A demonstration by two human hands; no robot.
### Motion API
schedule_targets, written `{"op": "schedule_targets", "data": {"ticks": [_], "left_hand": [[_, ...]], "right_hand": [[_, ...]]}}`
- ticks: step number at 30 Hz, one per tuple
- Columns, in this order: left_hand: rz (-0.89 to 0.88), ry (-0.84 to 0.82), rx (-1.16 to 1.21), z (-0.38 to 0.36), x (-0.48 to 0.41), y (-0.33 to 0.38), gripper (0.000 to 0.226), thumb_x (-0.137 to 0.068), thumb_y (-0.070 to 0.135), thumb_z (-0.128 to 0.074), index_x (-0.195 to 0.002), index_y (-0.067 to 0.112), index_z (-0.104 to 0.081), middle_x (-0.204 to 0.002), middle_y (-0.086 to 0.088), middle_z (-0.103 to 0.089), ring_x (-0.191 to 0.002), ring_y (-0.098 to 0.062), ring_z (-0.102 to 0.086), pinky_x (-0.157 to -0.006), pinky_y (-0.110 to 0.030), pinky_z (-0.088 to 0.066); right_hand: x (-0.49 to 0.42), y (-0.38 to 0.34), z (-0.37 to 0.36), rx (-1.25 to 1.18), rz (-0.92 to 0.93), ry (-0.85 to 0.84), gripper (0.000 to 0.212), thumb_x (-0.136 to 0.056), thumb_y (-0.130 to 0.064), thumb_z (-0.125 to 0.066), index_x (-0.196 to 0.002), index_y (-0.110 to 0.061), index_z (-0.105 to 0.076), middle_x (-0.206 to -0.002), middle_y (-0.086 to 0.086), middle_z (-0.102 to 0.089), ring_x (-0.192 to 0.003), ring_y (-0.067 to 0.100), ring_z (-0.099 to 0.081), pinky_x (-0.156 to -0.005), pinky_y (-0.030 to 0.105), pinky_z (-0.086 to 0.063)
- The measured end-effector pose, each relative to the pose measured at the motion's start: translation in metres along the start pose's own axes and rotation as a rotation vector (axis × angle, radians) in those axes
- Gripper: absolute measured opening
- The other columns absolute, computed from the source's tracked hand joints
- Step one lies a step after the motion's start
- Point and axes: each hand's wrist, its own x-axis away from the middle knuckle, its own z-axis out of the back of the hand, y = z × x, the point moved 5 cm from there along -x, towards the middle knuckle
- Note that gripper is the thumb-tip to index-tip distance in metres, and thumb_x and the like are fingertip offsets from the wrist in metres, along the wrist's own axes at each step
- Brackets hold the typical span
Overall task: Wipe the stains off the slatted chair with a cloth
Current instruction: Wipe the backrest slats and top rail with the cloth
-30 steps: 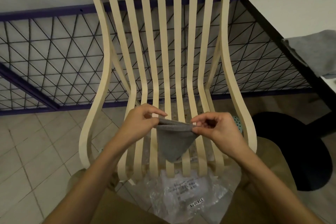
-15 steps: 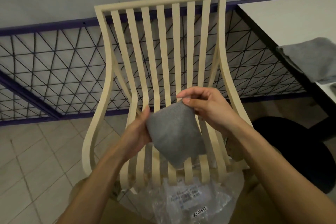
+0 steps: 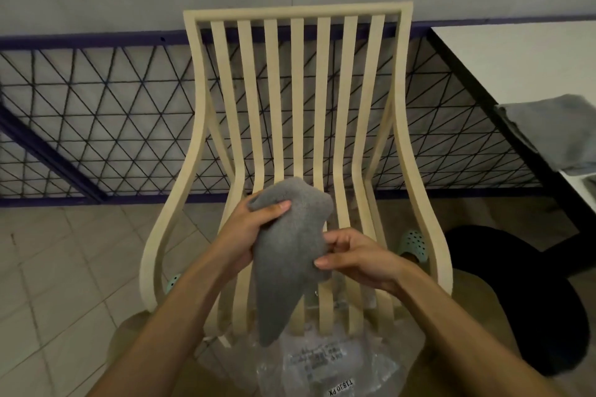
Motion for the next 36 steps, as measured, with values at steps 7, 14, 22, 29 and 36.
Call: {"op": "schedule_targets", "data": {"ticks": [7,14,22,29,36], "left_hand": [[0.315,0.097,0.625,0.010,0.034,-0.086,0.058,-0.090,0.046,-0.047,-0.130,0.004,-0.056,-0.128,-0.022,-0.061,-0.118,-0.035,-0.061,-0.099,-0.050,-0.050],[0.210,0.049,0.393,-0.007,0.042,-0.104,0.075,-0.070,-0.001,-0.072,-0.138,0.019,-0.045,-0.121,-0.009,-0.068,-0.111,-0.030,-0.065,-0.080,-0.043,-0.057],[-0.187,0.055,0.048,0.008,0.035,-0.030,0.050,-0.081,-0.006,-0.062,-0.120,0.026,-0.066,-0.120,-0.002,-0.069,-0.112,-0.017,-0.065,-0.086,-0.025,-0.055],[-0.187,0.075,-0.120,0.005,0.016,-0.029,0.054,-0.085,-0.011,-0.057,-0.109,0.035,-0.073,-0.102,-0.004,-0.074,-0.102,-0.017,-0.068,-0.083,-0.024,-0.056],[-0.124,-0.027,0.133,0.004,-0.009,-0.030,0.054,-0.076,-0.005,-0.062,-0.126,0.015,-0.057,-0.108,-0.009,-0.072,-0.104,-0.021,-0.068,-0.077,-0.028,-0.058]], "right_hand": [[-0.007,-0.002,0.002,-0.174,0.044,0.264,0.028,-0.089,-0.005,-0.061,-0.114,0.007,-0.064,-0.105,0.020,-0.068,-0.099,0.028,-0.067,-0.085,0.032,-0.057],[0.009,-0.004,0.013,-0.294,-0.066,0.285,0.032,-0.090,-0.001,-0.059,-0.121,0.005,-0.062,-0.117,0.020,-0.067,-0.107,0.029,-0.066,-0.085,0.033,-0.057],[0.036,-0.059,-0.002,0.233,0.411,0.310,0.024,-0.088,0.008,-0.056,-0.087,-0.005,-0.077,-0.098,0.004,-0.074,-0.101,0.018,-0.068,-0.081,0.024,-0.054],[0.026,-0.060,0.017,0.493,0.475,0.473,0.015,-0.093,-0.004,-0.058,-0.098,-0.006,-0.072,-0.094,0.003,-0.071,-0.096,0.011,-0.067,-0.082,0.026,-0.055],[0.031,-0.087,-0.002,0.554,0.645,0.358,0.029,-0.089,0.006,-0.048,-0.085,-0.007,-0.074,-0.100,0.009,-0.060,-0.103,0.018,-0.060,-0.085,0.028,-0.052]]}}
